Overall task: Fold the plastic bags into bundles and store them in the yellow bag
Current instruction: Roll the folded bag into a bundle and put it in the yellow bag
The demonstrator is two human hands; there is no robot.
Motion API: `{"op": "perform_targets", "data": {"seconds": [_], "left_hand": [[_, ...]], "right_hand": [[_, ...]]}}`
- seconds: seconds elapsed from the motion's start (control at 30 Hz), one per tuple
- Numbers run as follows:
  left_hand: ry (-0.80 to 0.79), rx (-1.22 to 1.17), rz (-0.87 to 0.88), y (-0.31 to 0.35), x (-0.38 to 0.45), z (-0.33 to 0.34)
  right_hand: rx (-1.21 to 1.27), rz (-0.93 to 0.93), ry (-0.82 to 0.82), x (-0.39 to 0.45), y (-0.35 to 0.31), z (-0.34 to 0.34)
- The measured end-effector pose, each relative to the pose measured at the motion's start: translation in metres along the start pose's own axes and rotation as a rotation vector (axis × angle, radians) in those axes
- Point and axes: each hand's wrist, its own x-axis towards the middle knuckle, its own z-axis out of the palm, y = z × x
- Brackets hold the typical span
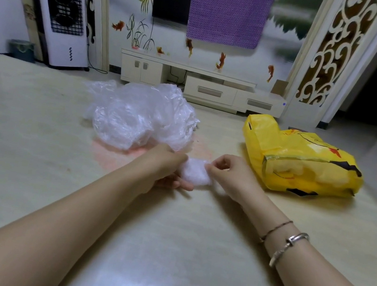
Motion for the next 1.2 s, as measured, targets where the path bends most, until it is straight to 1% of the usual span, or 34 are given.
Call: {"op": "perform_targets", "data": {"seconds": [0.03, 0.1, 0.17, 0.3, 0.4, 0.5, 0.57, 0.63, 0.73, 0.87, 0.93, 0.97, 1.07, 1.1, 1.13, 1.2], "left_hand": [[0.020, 0.010, 0.026, 0.000, -0.002, 0.000], [0.057, 0.109, 0.083, 0.003, -0.007, -0.001], [0.040, 0.167, 0.137, 0.010, -0.009, 0.000], [-0.121, -0.046, 0.106, 0.021, -0.008, 0.011], [-0.126, -0.206, 0.178, 0.030, -0.007, 0.021], [-0.088, -0.232, 0.270, 0.040, -0.009, 0.038], [-0.095, -0.256, 0.285, 0.045, -0.011, 0.055], [-0.084, -0.286, 0.274, 0.046, -0.012, 0.073], [-0.032, -0.176, 0.334, 0.045, -0.010, 0.098], [-0.027, 0.034, 0.484, 0.037, -0.005, 0.119], [-0.027, 0.098, 0.529, 0.028, -0.001, 0.125], [-0.012, 0.105, 0.536, 0.022, 0.002, 0.127], [0.024, 0.070, 0.524, 0.010, 0.009, 0.131], [0.027, 0.055, 0.520, 0.009, 0.011, 0.132], [0.025, 0.042, 0.524, 0.008, 0.012, 0.132], [0.028, 0.016, 0.546, 0.010, 0.010, 0.133]], "right_hand": [[0.093, 0.013, -0.013, -0.002, -0.002, -0.004], [0.262, 0.043, -0.028, -0.008, -0.008, -0.016], [0.336, 0.050, -0.024, -0.015, -0.012, -0.029], [0.476, 0.032, -0.013, -0.020, -0.015, -0.050], [0.448, 0.038, -0.080, -0.022, -0.013, -0.063], [0.414, -0.027, -0.179, -0.025, -0.012, -0.084], [0.416, -0.062, -0.226, -0.025, -0.009, -0.101], [0.399, -0.052, -0.236, -0.023, 0.000, -0.118], [0.362, 0.014, -0.210, -0.024, 0.020, -0.144], [0.286, 0.173, -0.255, -0.022, 0.051, -0.156], [0.185, 0.249, -0.195, -0.015, 0.064, -0.153], [0.171, 0.259, -0.136, -0.011, 0.067, -0.149], [0.325, 0.196, 0.116, -0.001, 0.065, -0.136], [0.373, 0.158, 0.174, 0.001, 0.060, -0.130], [0.400, 0.118, 0.203, 0.003, 0.056, -0.122], [0.369, 0.044, 0.195, 0.006, 0.050, -0.108]]}}
